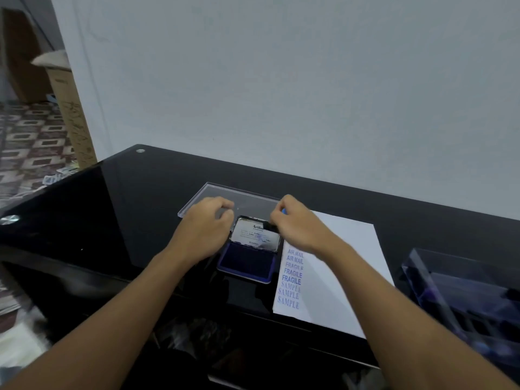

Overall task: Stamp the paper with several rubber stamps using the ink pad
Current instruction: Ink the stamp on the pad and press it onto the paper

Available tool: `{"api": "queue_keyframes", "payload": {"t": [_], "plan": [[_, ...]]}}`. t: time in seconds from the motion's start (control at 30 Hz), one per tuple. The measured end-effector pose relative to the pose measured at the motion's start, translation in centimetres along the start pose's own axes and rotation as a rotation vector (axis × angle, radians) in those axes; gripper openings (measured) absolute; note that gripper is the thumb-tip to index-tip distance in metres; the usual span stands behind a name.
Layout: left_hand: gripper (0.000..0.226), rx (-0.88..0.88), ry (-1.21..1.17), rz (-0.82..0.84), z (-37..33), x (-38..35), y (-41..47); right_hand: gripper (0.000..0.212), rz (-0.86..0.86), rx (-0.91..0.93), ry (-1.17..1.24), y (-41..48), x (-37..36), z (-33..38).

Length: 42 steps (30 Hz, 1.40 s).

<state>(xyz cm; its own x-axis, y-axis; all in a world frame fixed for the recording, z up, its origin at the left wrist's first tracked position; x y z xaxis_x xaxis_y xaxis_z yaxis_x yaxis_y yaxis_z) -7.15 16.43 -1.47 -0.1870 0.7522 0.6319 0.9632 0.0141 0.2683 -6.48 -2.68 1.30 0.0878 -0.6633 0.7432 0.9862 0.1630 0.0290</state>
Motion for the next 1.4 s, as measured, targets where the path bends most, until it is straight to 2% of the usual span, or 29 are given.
{"api": "queue_keyframes", "payload": {"t": [0.13,0.23,0.33,0.47,0.53,0.67,0.93,1.27,1.4], "plan": [[0.028,-0.102,0.008,0.058,-3.5,-0.3,1.2,0.014,-0.019,-0.061,-0.032,0.6,3.9,-2.0],[0.028,-0.147,0.060,0.095,-5.5,-0.8,2.7,0.027,-0.013,-0.063,-0.036,1.1,6.4,-3.0],[0.030,-0.148,0.091,0.143,-7.1,-1.8,4.5,0.031,-0.009,-0.049,0.001,1.4,8.3,-3.5],[0.032,-0.165,0.115,0.209,-8.5,-3.6,6.8,0.016,-0.079,-0.077,-0.074,1.9,10.1,-4.4],[0.030,-0.178,0.139,0.251,-8.7,-4.7,8.0,0.018,-0.101,-0.096,-0.098,2.7,10.6,-5.1],[0.028,-0.175,0.197,0.336,-8.6,-6.9,10.3,0.013,-0.101,-0.139,-0.146,4.7,10.8,-6.9],[0.037,-0.132,0.357,0.489,-6.5,-11.3,13.7,0.030,-0.054,-0.183,-0.241,7.8,9.1,-9.3],[0.046,-0.157,0.493,0.647,-5.6,-14.1,15.9,0.029,0.008,-0.190,-0.338,10.4,7.4,-11.1],[0.041,-0.162,0.499,0.668,-5.2,-14.7,15.9,0.017,0.046,-0.164,-0.381,10.8,7.1,-11.3]]}}
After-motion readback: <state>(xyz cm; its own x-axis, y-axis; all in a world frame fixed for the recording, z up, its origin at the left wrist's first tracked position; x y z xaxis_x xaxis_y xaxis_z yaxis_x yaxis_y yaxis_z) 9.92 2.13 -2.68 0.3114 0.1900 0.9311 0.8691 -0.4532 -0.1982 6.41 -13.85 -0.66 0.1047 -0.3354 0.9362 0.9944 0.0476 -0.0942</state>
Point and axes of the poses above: each hand's wrist, its own y-axis towards the middle knuckle, its own x-axis out of the back of the hand, z = x × y, the point moved 2 cm from there along y, towards the middle knuckle, and after that the axes turned 1 degree about -x, right-handed, at the moved point
